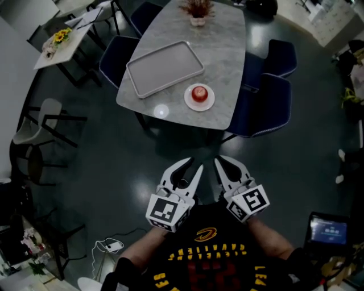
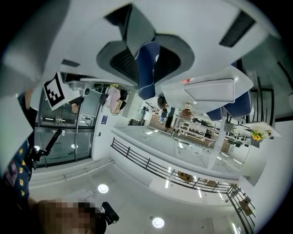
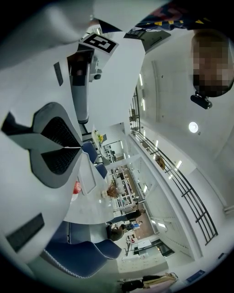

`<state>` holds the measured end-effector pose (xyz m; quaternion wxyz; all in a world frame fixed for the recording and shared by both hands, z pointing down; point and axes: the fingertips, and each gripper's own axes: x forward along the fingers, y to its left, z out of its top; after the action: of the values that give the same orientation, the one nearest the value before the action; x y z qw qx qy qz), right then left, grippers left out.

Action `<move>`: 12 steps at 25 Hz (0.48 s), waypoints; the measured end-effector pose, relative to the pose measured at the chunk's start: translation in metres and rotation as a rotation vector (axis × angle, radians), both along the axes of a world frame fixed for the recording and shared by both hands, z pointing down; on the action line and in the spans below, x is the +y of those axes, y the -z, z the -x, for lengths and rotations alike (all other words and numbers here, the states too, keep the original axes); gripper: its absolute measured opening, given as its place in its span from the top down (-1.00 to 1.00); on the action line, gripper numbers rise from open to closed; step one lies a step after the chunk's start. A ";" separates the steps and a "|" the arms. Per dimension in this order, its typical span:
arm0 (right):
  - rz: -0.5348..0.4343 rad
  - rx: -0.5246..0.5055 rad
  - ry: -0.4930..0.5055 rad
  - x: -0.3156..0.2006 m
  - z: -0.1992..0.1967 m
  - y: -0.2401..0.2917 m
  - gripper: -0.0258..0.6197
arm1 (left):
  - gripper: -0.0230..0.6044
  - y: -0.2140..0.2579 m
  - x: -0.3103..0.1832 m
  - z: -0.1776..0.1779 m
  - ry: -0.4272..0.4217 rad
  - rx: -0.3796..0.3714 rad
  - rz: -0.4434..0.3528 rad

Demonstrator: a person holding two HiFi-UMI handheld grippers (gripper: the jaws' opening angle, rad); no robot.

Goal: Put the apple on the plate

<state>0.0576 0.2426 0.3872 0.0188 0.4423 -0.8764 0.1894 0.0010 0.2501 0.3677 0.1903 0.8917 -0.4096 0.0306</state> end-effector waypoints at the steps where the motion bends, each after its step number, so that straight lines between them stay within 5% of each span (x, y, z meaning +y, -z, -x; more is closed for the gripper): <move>1: 0.003 0.003 -0.005 -0.004 0.004 0.001 0.90 | 0.59 0.001 -0.005 0.005 0.000 0.005 0.003; 12: 0.050 0.014 -0.049 -0.027 0.023 -0.011 0.90 | 0.59 -0.012 -0.028 0.032 -0.015 0.029 0.042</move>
<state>0.0347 0.2160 0.3979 0.0313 0.4642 -0.8602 0.2086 -0.0309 0.2224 0.3798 0.2147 0.8908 -0.3995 0.0276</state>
